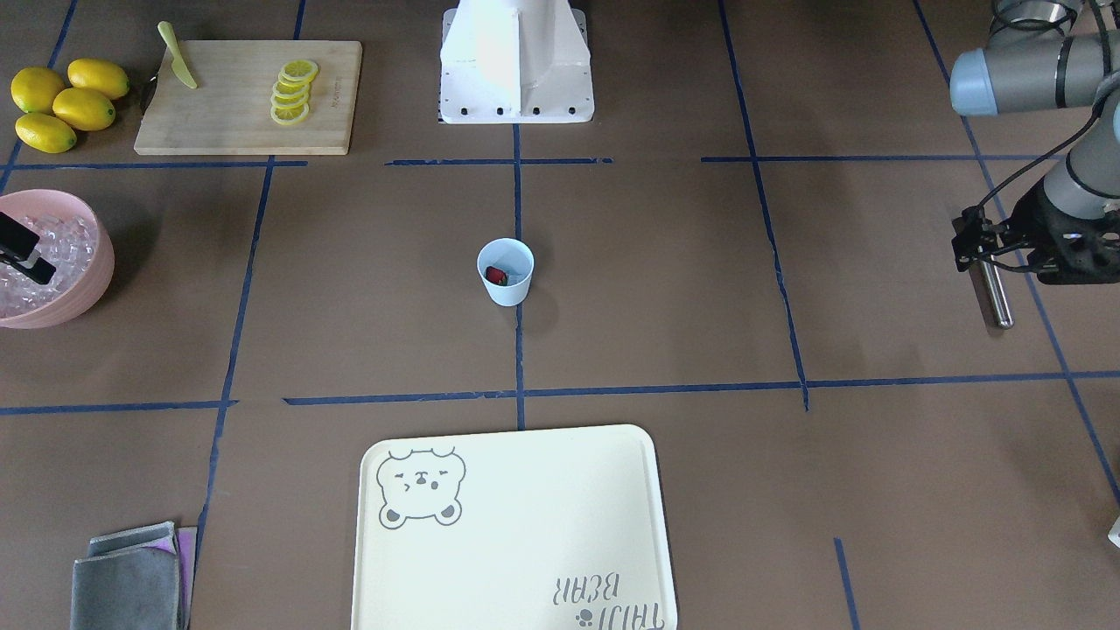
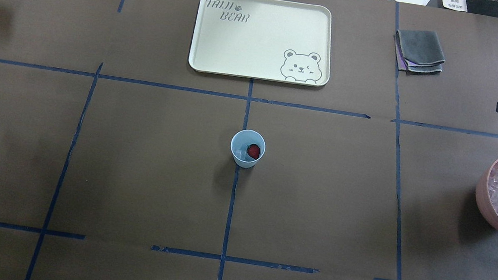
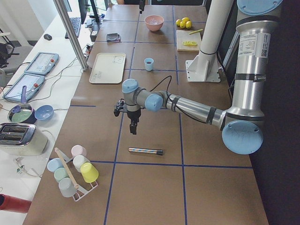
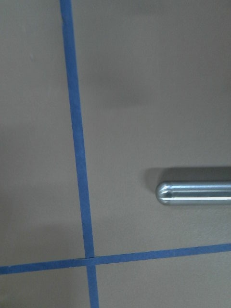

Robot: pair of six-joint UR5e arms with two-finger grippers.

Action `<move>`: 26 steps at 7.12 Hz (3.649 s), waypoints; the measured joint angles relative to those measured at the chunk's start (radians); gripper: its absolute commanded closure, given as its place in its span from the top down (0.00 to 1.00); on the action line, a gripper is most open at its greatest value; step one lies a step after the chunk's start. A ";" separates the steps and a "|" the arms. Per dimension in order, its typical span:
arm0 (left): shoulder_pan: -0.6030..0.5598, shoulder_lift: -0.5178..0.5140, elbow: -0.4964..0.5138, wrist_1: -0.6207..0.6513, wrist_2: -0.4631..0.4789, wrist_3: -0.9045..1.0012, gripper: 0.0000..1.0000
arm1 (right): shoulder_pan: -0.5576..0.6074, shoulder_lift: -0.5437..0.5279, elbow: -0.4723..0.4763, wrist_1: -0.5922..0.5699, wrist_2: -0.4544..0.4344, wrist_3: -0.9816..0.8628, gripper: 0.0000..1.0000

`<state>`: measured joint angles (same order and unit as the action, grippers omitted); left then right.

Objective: Mash ice and strawberries in cup

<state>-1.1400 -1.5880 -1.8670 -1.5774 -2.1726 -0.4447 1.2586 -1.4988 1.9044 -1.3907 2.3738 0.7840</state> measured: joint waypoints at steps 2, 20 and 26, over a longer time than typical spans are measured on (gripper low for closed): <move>-0.156 0.008 -0.142 0.208 -0.103 0.218 1.00 | 0.057 -0.030 0.015 -0.032 -0.001 -0.099 1.00; -0.398 0.084 0.179 0.185 -0.255 0.620 1.00 | 0.264 -0.203 -0.117 -0.296 -0.054 -0.861 1.00; -0.377 0.085 0.199 0.186 -0.254 0.615 1.00 | 0.253 -0.193 -0.137 -0.264 -0.055 -0.854 1.00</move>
<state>-1.5171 -1.5026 -1.6681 -1.3915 -2.4268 0.1705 1.5116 -1.6923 1.7677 -1.6545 2.3191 -0.0699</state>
